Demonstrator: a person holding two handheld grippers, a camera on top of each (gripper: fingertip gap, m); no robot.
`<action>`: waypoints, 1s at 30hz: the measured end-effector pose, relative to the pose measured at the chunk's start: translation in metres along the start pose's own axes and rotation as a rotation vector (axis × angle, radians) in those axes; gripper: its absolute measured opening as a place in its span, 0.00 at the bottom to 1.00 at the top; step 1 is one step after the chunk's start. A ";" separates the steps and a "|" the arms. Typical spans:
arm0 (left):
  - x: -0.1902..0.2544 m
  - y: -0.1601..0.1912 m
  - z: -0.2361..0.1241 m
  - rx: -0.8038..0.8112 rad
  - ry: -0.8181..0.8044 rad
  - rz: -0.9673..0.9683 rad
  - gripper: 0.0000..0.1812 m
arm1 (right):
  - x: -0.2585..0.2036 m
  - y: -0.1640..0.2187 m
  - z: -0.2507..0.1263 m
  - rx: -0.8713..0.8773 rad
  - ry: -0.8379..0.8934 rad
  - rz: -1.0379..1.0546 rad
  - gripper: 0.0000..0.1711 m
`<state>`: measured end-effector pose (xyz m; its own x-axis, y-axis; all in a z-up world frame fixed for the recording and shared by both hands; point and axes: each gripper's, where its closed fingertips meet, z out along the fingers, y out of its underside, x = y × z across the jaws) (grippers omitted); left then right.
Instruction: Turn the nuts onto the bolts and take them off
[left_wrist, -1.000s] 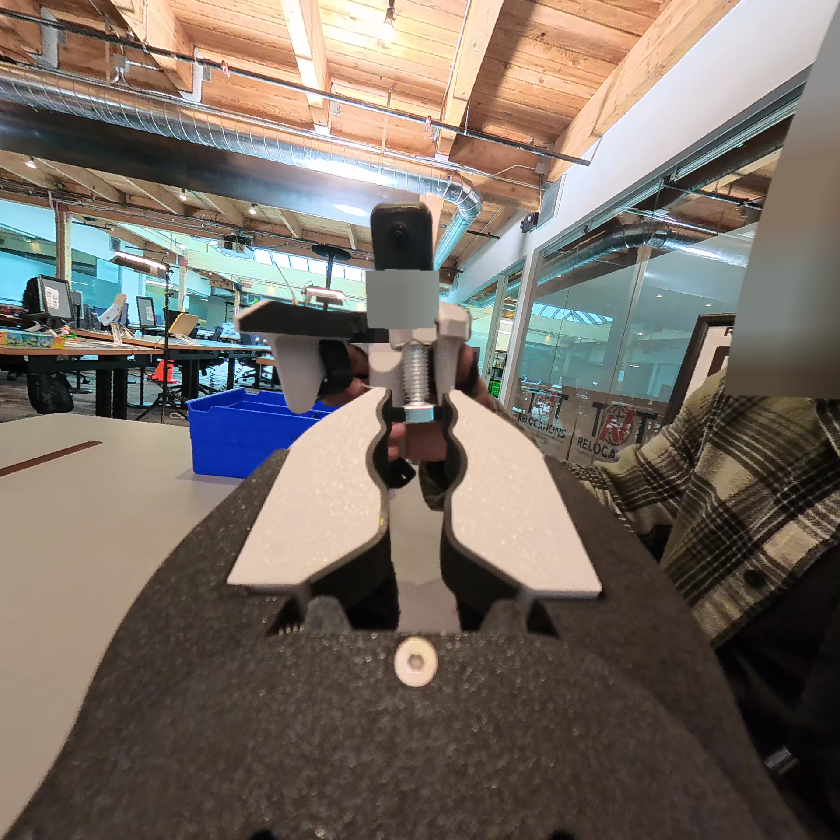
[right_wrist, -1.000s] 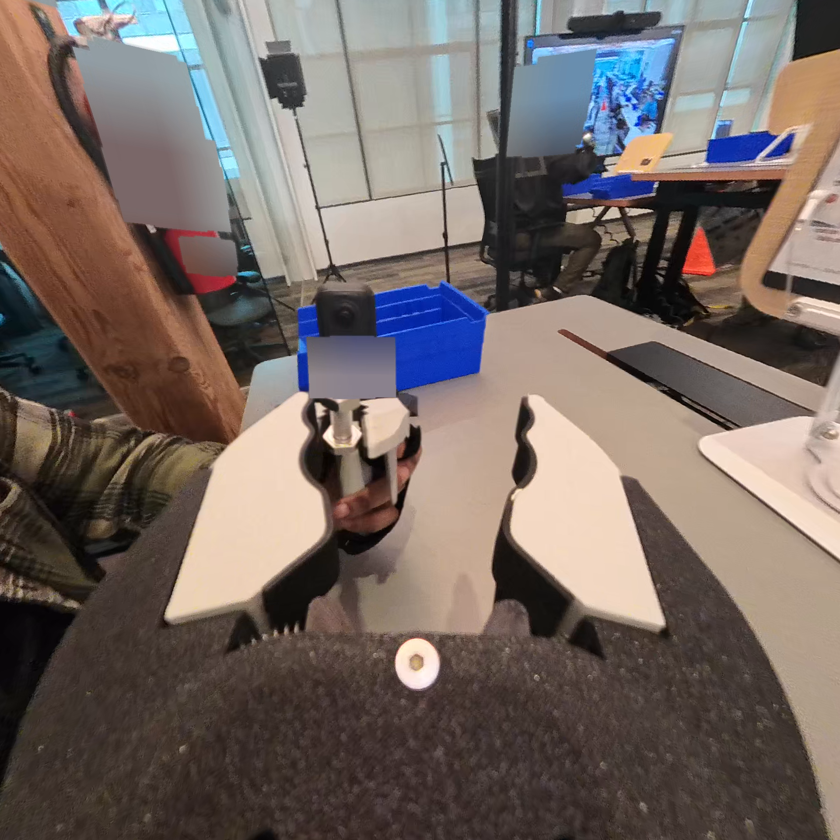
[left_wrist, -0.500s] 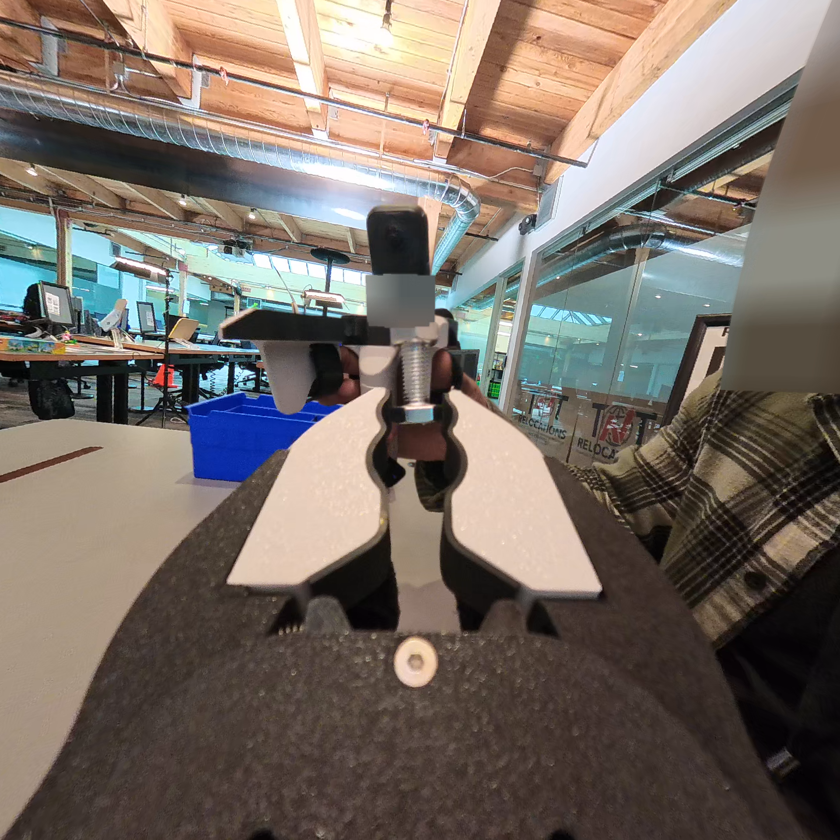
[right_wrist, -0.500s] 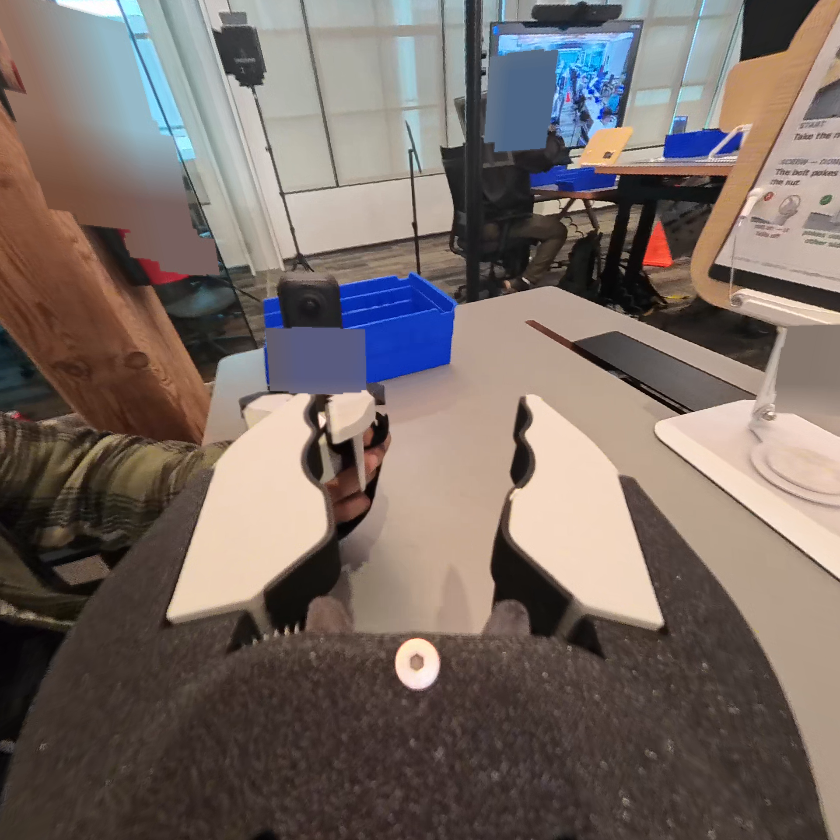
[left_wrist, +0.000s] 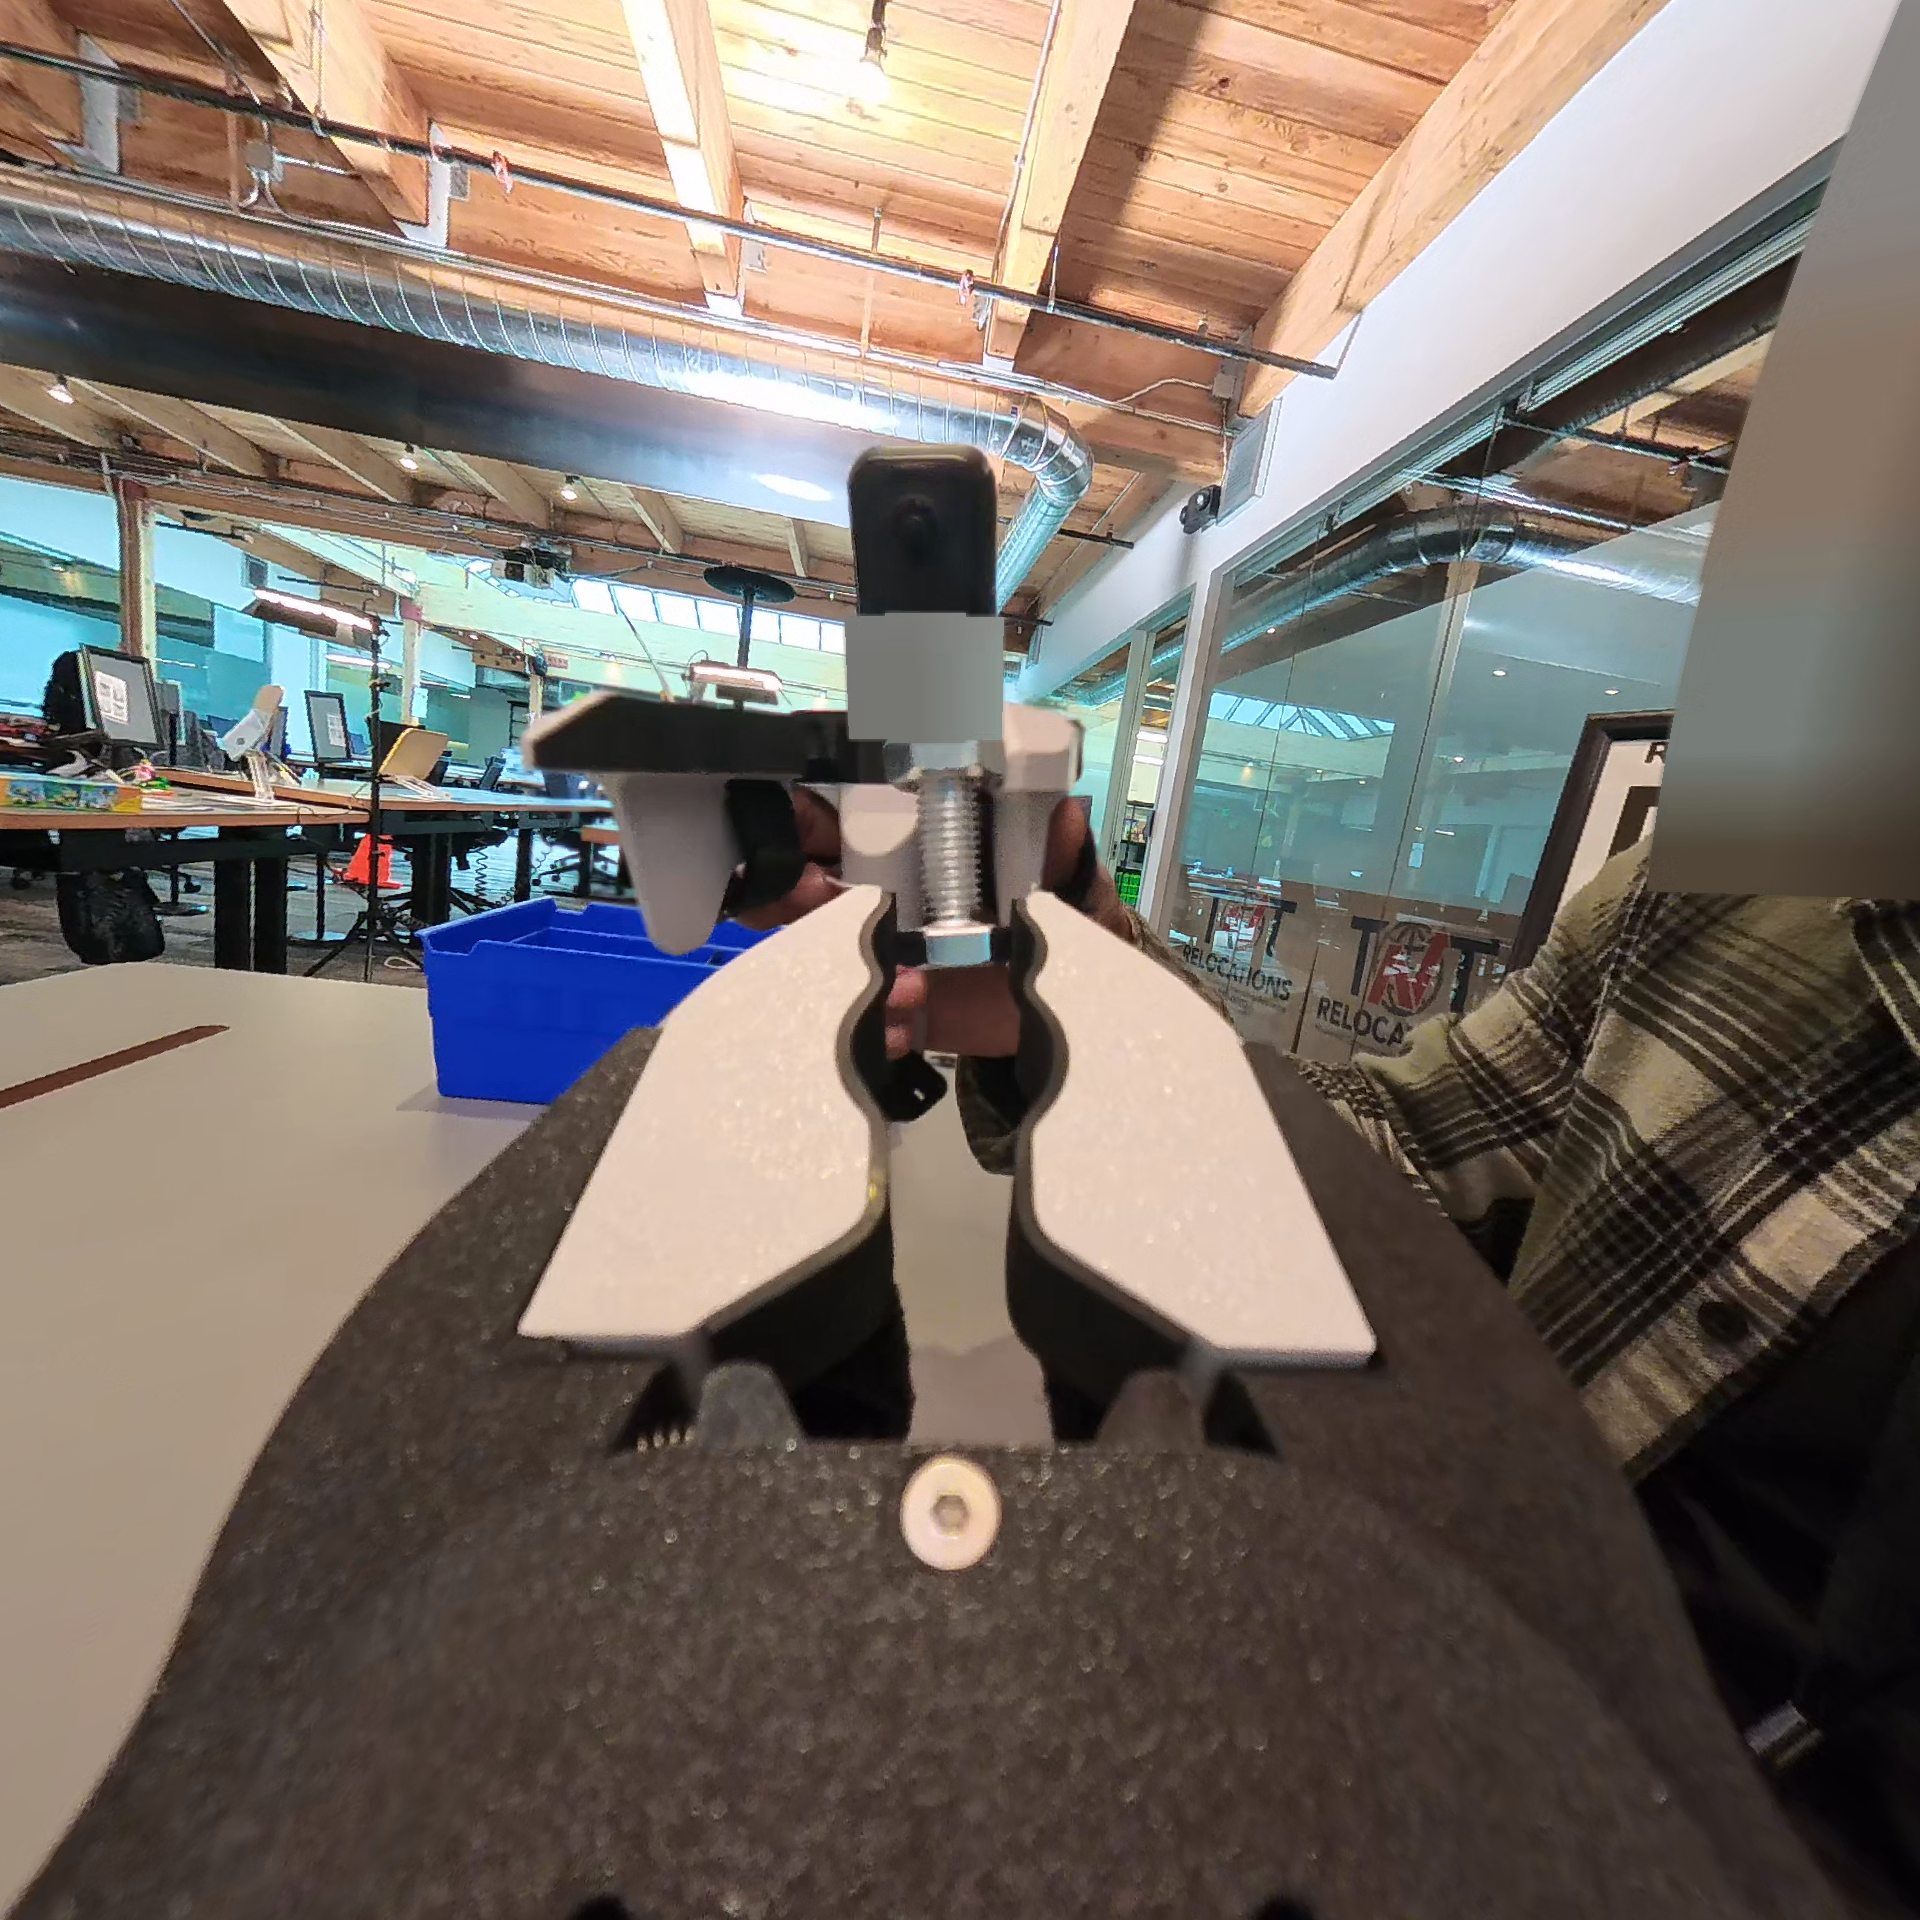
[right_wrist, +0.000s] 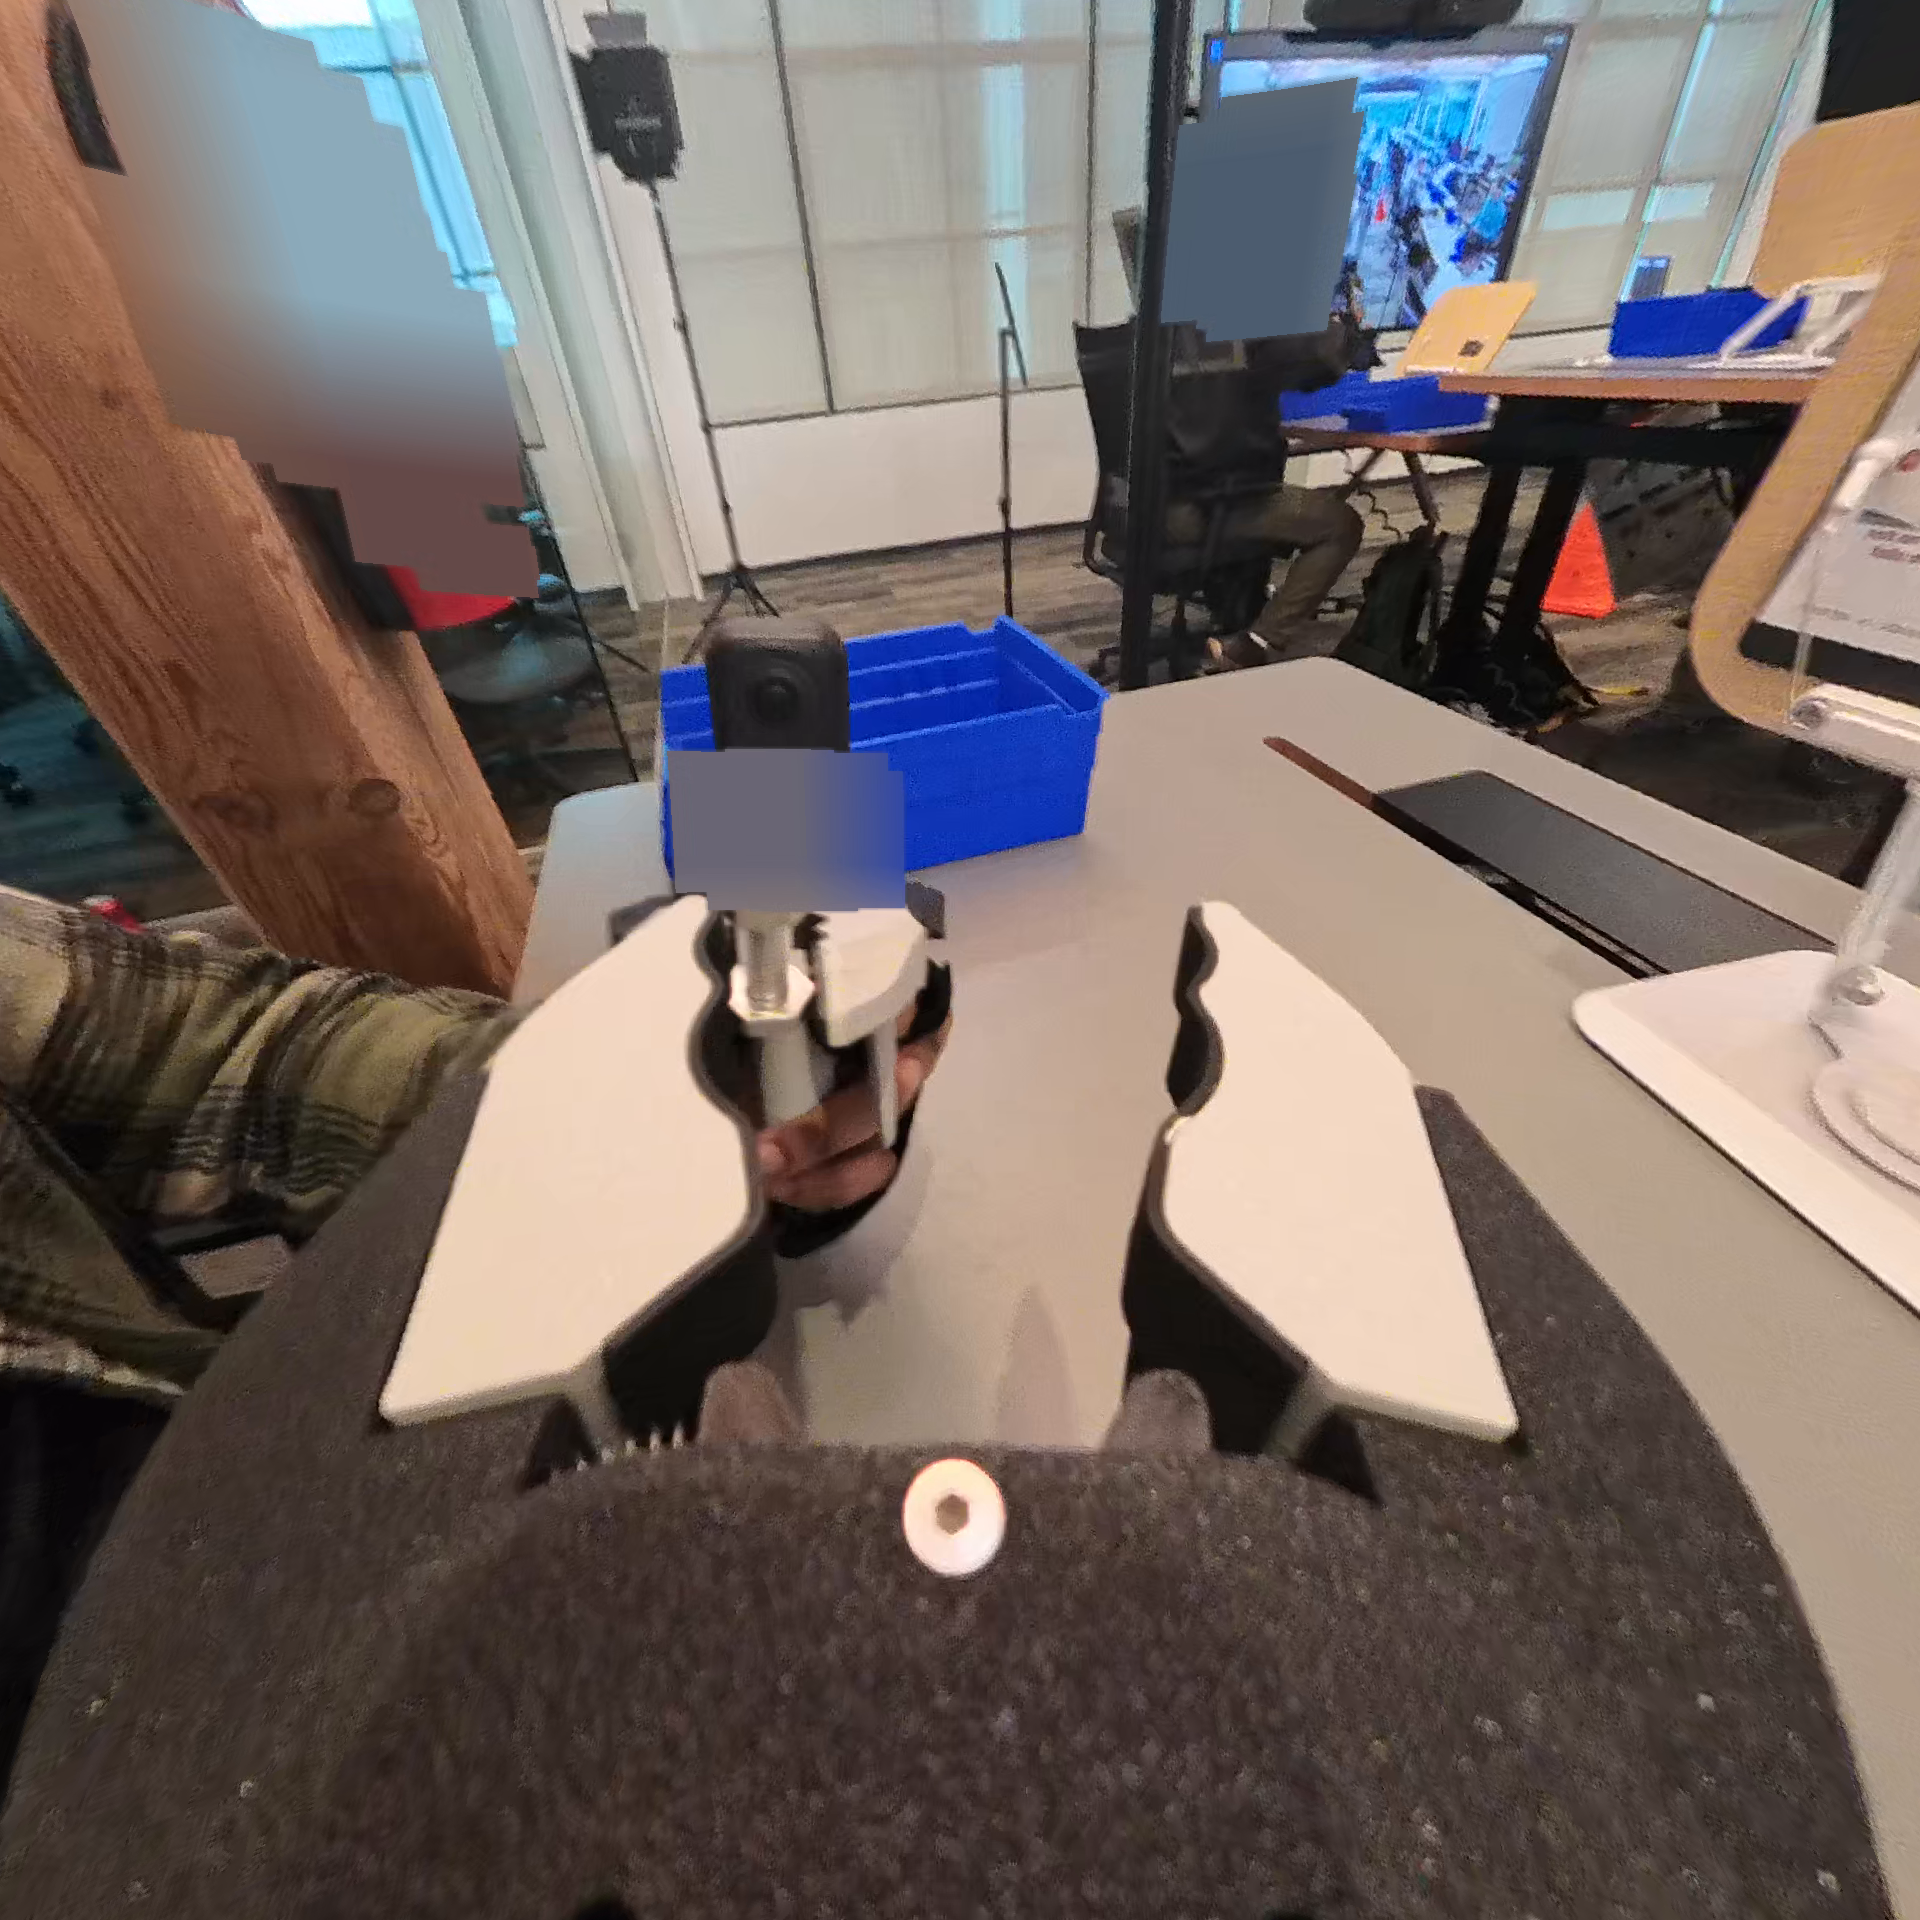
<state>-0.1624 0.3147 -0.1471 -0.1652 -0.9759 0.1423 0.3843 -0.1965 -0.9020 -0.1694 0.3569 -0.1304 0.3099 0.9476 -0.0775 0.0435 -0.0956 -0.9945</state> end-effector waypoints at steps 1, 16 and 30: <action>0.000 0.000 0.000 -0.002 -0.002 0.002 0.11 | 0.005 0.001 -0.001 -0.008 0.024 -0.005 0.49; -0.001 -0.001 -0.001 0.004 -0.001 0.000 0.11 | -0.001 -0.003 -0.003 0.028 -0.017 0.033 0.47; 0.000 0.000 0.000 -0.006 -0.005 0.013 0.11 | 0.001 0.000 0.003 -0.009 0.015 0.018 0.50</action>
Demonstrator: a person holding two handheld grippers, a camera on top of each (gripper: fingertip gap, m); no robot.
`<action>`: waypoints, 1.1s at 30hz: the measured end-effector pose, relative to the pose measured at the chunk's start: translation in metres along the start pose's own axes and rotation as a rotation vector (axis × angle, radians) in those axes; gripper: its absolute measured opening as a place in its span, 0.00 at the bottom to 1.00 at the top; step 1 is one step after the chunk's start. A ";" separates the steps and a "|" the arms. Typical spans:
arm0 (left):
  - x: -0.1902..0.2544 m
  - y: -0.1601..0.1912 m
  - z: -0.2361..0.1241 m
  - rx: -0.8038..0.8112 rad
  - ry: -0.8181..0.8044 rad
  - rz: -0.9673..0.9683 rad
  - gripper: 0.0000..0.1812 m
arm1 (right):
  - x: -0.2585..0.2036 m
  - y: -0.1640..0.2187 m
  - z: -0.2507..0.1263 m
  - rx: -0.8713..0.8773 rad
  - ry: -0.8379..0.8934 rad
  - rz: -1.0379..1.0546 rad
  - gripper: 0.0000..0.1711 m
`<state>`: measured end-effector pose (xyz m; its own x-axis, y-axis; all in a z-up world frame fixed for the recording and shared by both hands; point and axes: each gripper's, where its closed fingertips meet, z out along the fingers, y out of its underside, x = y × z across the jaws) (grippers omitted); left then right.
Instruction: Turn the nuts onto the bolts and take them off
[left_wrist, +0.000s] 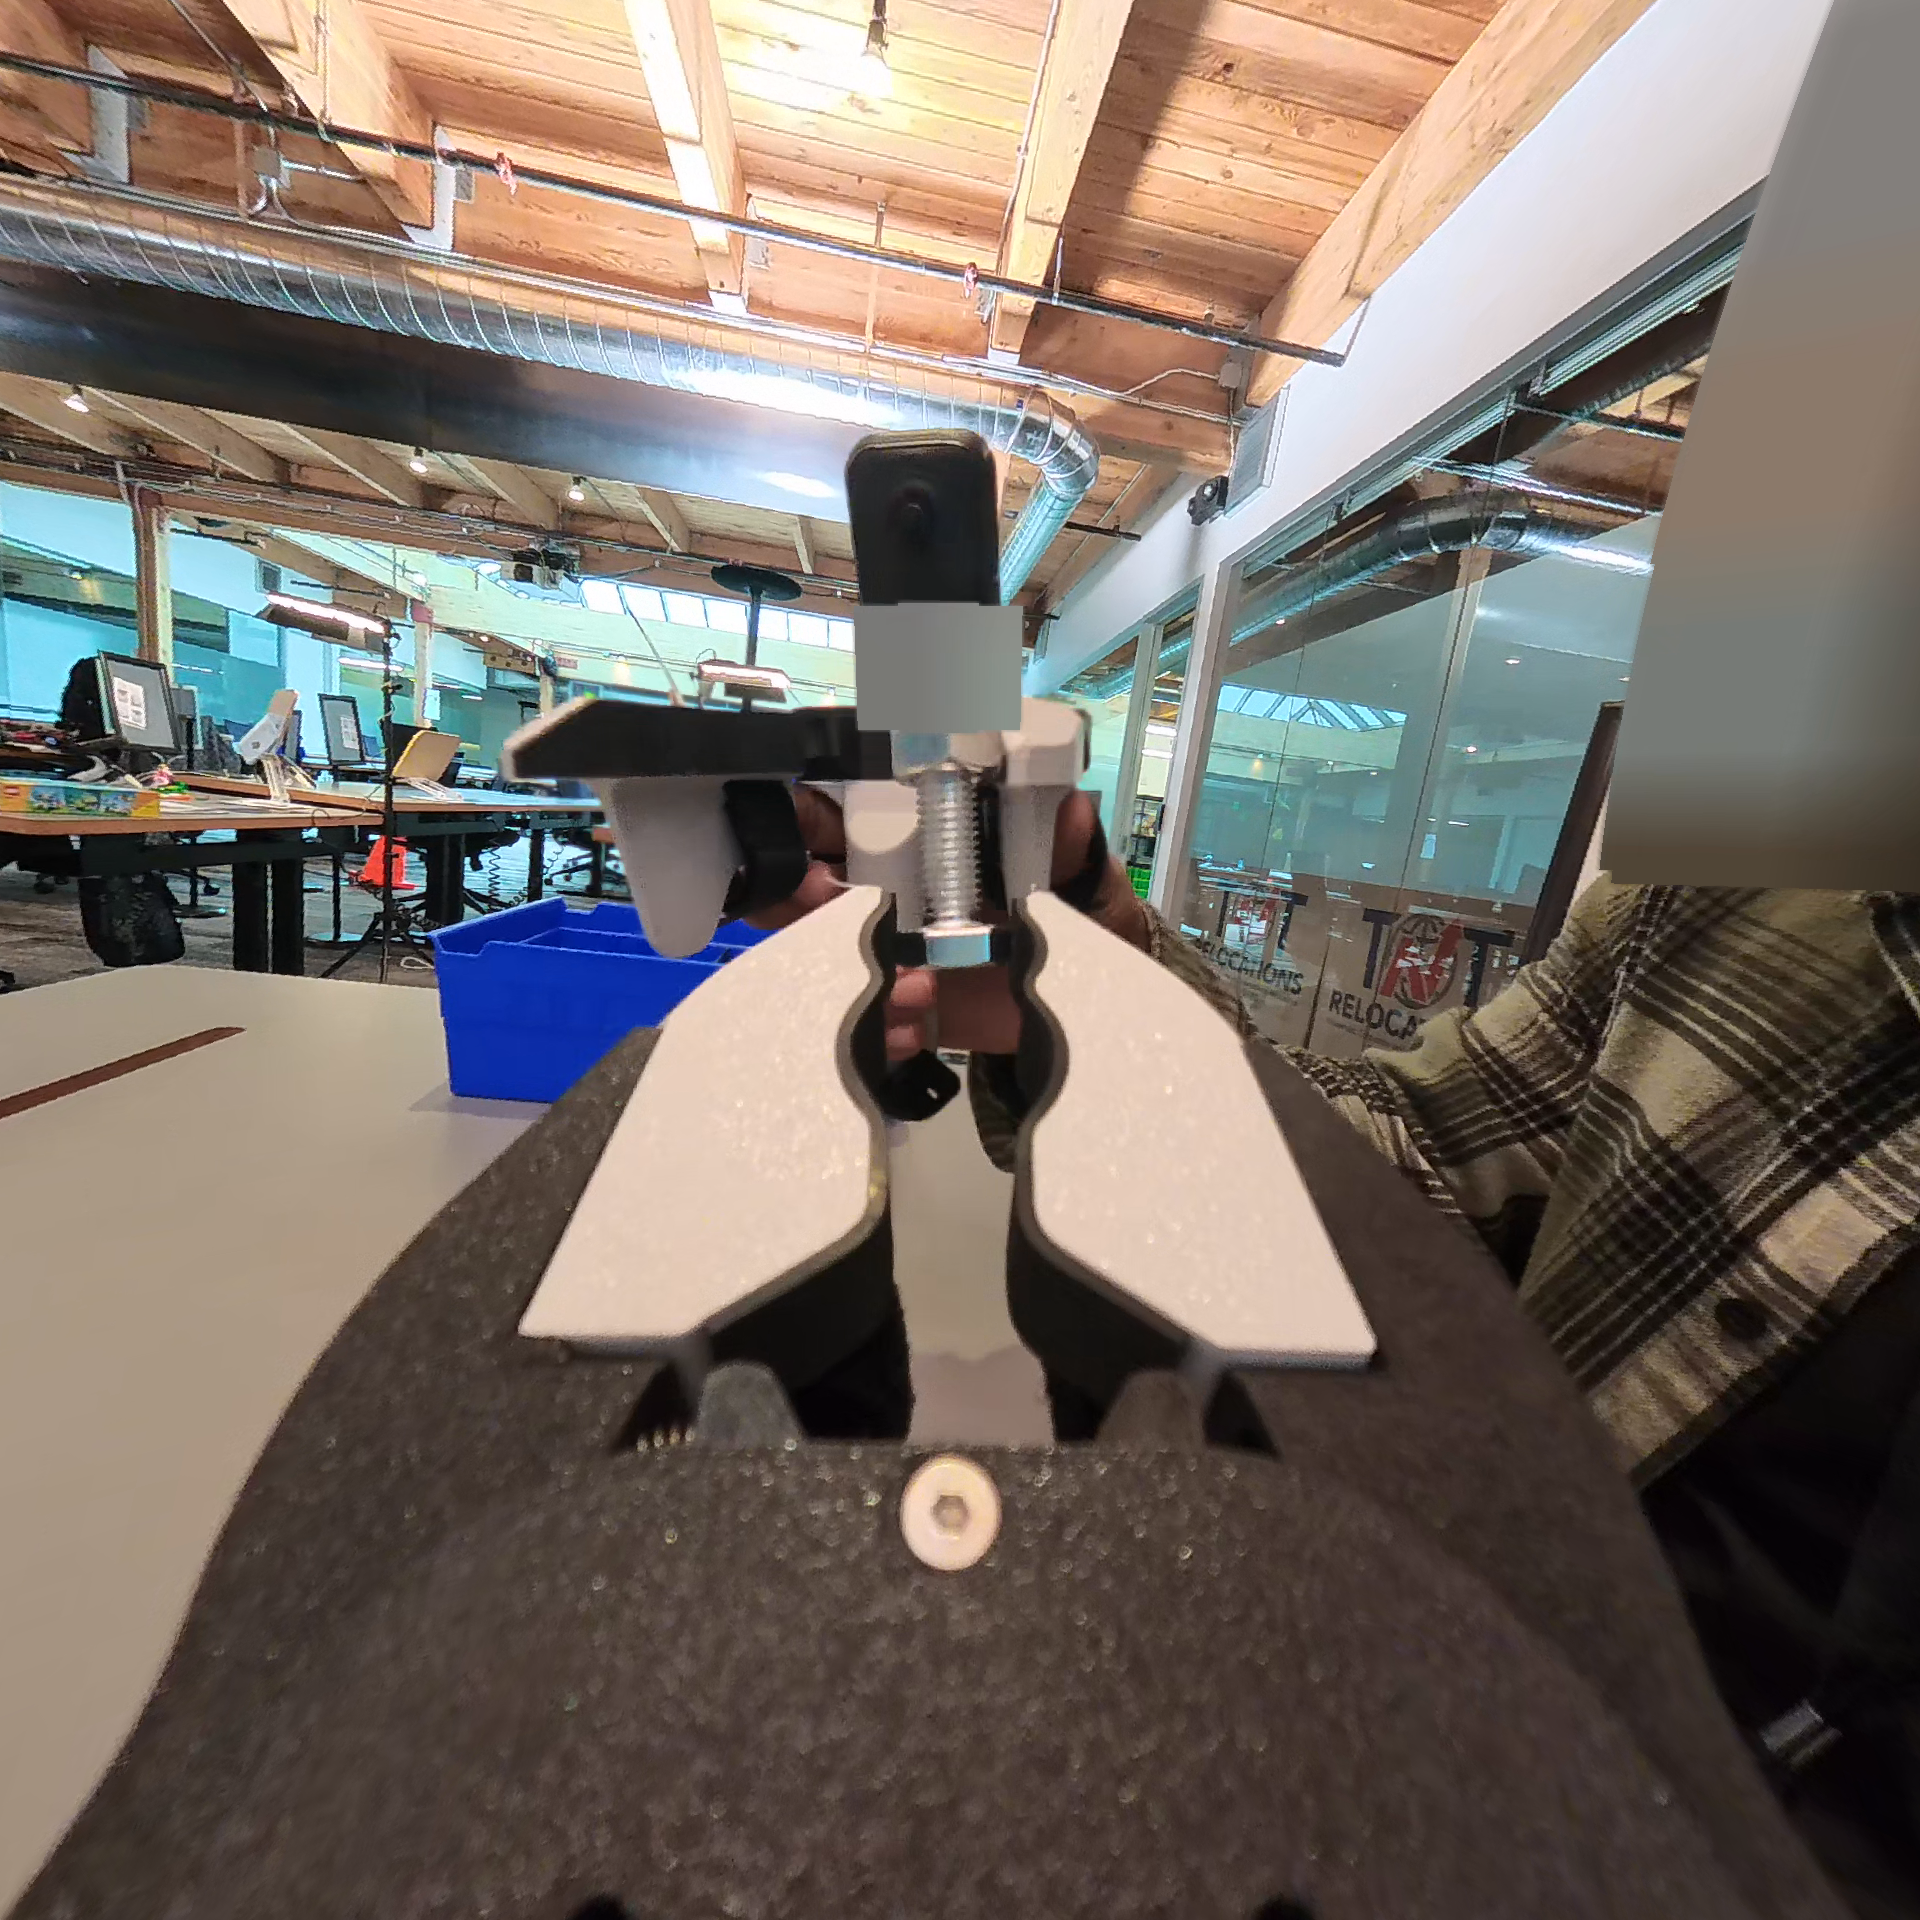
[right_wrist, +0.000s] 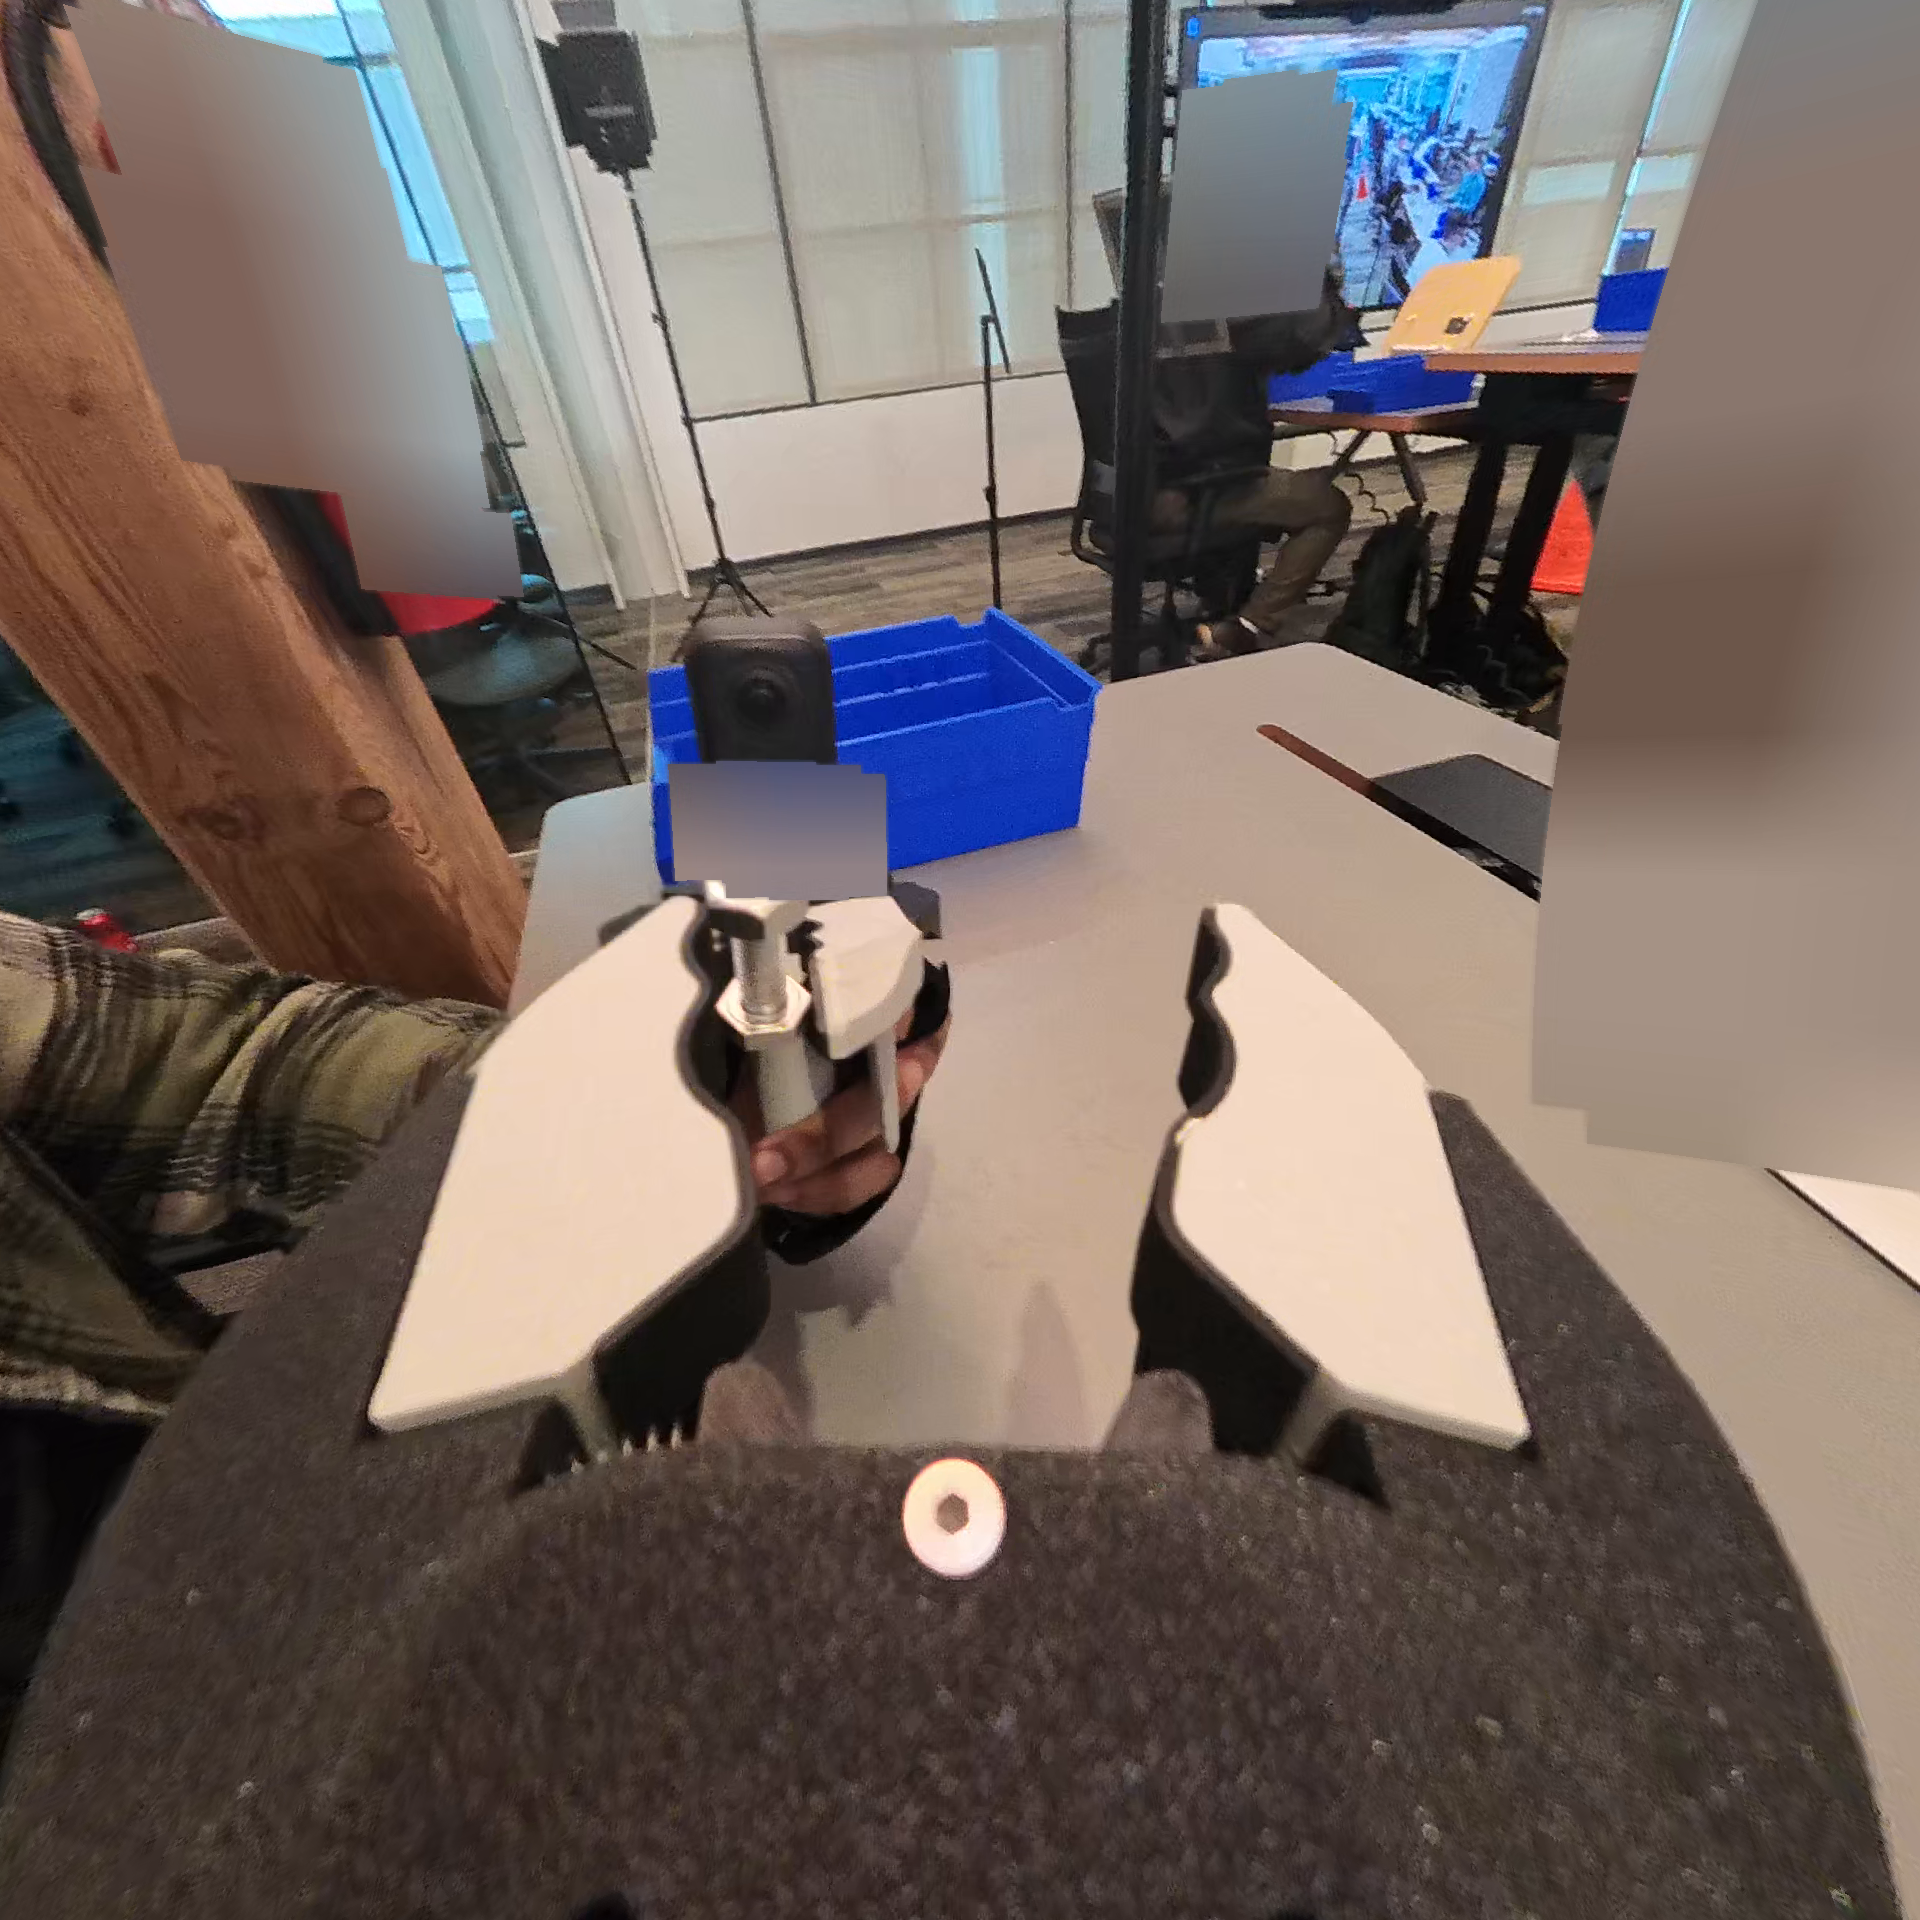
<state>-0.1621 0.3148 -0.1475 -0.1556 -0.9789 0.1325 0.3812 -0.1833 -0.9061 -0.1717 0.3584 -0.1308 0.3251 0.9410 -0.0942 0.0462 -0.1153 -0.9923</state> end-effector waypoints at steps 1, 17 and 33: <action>-0.001 0.000 -0.001 0.001 -0.005 0.000 0.11 | 0.003 0.001 -0.002 -0.001 0.010 0.006 0.50; 0.000 -0.003 -0.001 0.012 0.000 -0.001 0.11 | 0.002 -0.005 -0.005 0.021 0.000 0.019 0.50; -0.001 0.000 -0.001 0.000 -0.009 0.004 0.11 | 0.005 -0.003 -0.005 -0.010 0.040 0.002 0.50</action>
<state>-0.1627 0.3156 -0.1478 -0.1460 -0.9804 0.1321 0.3822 -0.1790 -0.9066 -0.1659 0.3617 -0.1282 0.3629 0.9272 -0.0931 0.0551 -0.1210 -0.9911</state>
